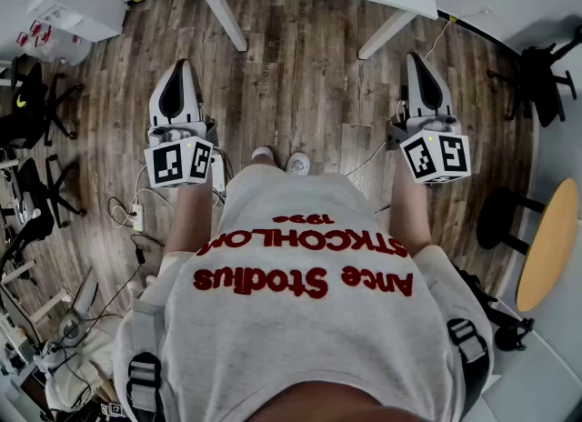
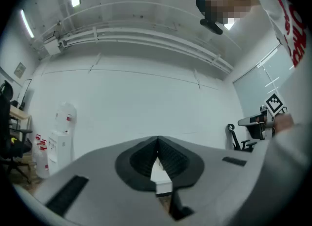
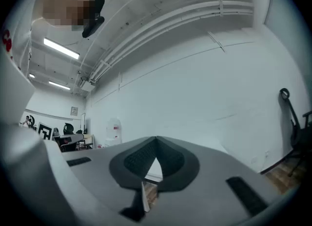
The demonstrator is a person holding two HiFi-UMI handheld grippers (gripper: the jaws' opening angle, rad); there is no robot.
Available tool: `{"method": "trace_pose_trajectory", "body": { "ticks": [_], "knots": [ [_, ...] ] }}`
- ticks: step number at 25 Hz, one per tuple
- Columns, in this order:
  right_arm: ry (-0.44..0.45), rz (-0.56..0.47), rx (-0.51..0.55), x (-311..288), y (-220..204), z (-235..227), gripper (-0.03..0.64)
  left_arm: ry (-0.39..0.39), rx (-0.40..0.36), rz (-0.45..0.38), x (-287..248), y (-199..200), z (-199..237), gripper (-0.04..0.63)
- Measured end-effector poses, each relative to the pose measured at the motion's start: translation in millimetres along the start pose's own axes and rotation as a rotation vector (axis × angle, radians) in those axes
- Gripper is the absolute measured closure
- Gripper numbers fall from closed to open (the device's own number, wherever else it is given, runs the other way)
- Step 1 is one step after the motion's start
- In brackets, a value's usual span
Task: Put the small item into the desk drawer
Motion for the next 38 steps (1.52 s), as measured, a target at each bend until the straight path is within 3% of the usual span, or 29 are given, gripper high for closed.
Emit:
{"method": "trace_pose_trajectory", "body": {
  "ticks": [14, 22, 38],
  "knots": [
    [0.020, -0.046, -0.027, -1, 7, -1, 0.612, -0.014, -0.016, 0.005, -8, 8, -13, 0.588],
    [0.025, -0.019, -0.049, -11, 0, -7, 0.612, -0.028, -0.015, 0.029, -23, 0, -14, 0.588],
    [-0.023, -0.013, -0.050, -103, 3, -39, 0.611, -0.094, 0.019, 0.001, -147, -16, 15, 0.588]
  ]
}}
Point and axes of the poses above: the fingertips, and each gripper's own axes: x backward along the fingers, z to its left, y out of its top, the point moved 6 cm from there along x, backward along the fingers, and after that the axes turned 2 degrees about z, right-handed, at the moved point
